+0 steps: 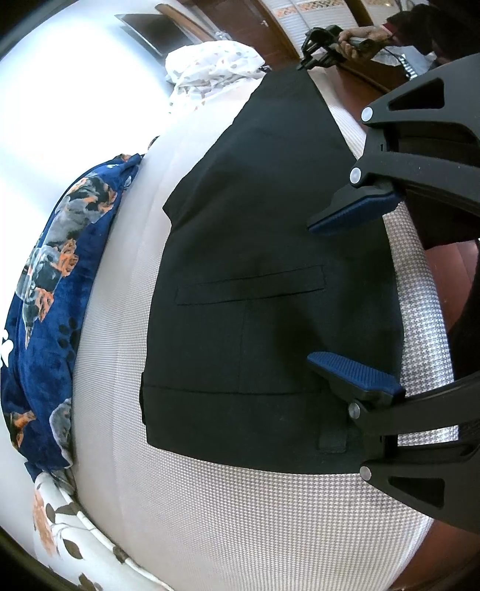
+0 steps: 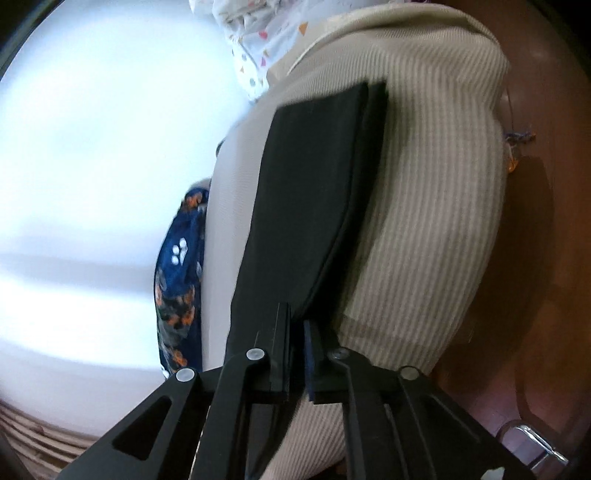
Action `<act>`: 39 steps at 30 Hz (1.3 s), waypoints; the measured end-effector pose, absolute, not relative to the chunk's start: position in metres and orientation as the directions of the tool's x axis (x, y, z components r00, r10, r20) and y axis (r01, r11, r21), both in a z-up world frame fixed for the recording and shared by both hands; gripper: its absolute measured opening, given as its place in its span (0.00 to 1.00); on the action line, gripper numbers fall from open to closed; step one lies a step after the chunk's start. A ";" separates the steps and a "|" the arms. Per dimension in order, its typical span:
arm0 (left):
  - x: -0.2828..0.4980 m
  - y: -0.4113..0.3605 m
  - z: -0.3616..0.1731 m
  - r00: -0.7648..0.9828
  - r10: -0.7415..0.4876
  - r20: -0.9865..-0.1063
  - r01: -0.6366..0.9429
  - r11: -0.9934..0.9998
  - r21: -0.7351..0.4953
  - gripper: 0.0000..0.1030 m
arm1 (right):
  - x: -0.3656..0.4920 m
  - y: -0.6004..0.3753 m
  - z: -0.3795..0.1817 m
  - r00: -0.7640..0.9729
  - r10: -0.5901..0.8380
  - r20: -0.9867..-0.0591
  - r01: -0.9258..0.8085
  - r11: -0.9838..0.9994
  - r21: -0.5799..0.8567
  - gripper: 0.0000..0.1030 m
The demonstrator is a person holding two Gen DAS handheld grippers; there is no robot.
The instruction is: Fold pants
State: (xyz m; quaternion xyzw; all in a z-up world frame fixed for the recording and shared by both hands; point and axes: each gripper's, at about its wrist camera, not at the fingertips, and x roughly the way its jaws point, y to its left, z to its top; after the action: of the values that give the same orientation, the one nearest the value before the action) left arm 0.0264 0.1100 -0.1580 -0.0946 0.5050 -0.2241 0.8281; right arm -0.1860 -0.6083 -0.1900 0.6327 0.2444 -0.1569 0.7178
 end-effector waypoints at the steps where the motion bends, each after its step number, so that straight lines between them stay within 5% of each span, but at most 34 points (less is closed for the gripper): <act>1: 0.026 0.110 -0.158 0.390 -0.466 -0.794 0.276 0.882 -0.382 0.65 | -0.188 -0.612 -0.188 0.821 0.059 -0.568 0.553 0.163 0.817 0.07; 7: 0.026 0.111 -0.158 0.393 -0.472 -0.789 0.277 0.879 -0.388 0.65 | -0.186 -0.615 -0.181 0.772 0.019 -0.635 0.613 0.241 0.753 0.01; 11: 0.025 0.117 -0.149 0.422 -0.465 -0.779 0.262 0.884 -0.386 0.65 | -0.195 -0.624 -0.199 0.829 0.059 -0.556 0.548 0.113 0.829 0.00; 16: 0.028 0.151 -0.122 0.503 -0.450 -0.738 0.190 0.890 -0.414 0.65 | -0.196 -0.618 -0.190 0.837 0.019 -0.547 0.544 0.072 0.836 0.20; 19: 0.028 0.178 -0.118 0.525 -0.423 -0.739 0.117 0.896 -0.429 0.65 | -0.205 -0.606 -0.175 0.845 -0.055 -0.532 0.535 0.035 0.844 0.40; 26: 0.019 0.216 -0.143 0.456 -0.425 -0.782 0.006 0.880 -0.475 0.65 | -0.192 -0.565 -0.148 0.894 -0.008 -0.448 0.448 0.065 0.892 0.44; 34: 0.013 0.203 -0.166 0.339 -0.494 -0.800 0.002 0.851 -0.525 0.65 | -0.135 -0.498 -0.147 0.903 0.221 -0.367 0.346 0.130 0.929 0.54; 35: 0.012 0.202 -0.168 0.339 -0.505 -0.794 0.005 0.845 -0.535 0.63 | -0.130 -0.491 -0.152 0.898 0.249 -0.364 0.342 0.127 0.931 0.55; 37: 0.009 0.198 -0.168 0.343 -0.496 -0.798 0.016 0.852 -0.523 0.38 | -0.123 -0.483 -0.164 0.881 0.290 -0.373 0.358 0.104 0.928 0.55; 39: 0.008 0.194 -0.165 0.352 -0.425 -0.834 0.029 0.895 -0.445 0.26 | -0.123 -0.481 -0.174 0.879 0.300 -0.370 0.365 0.075 0.928 0.56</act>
State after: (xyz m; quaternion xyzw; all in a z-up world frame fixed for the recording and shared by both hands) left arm 0.0082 0.1935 -0.1654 -0.1798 0.5511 -0.1416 0.8024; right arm -0.1232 -0.4807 -0.1739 0.6795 0.2448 -0.0234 0.6912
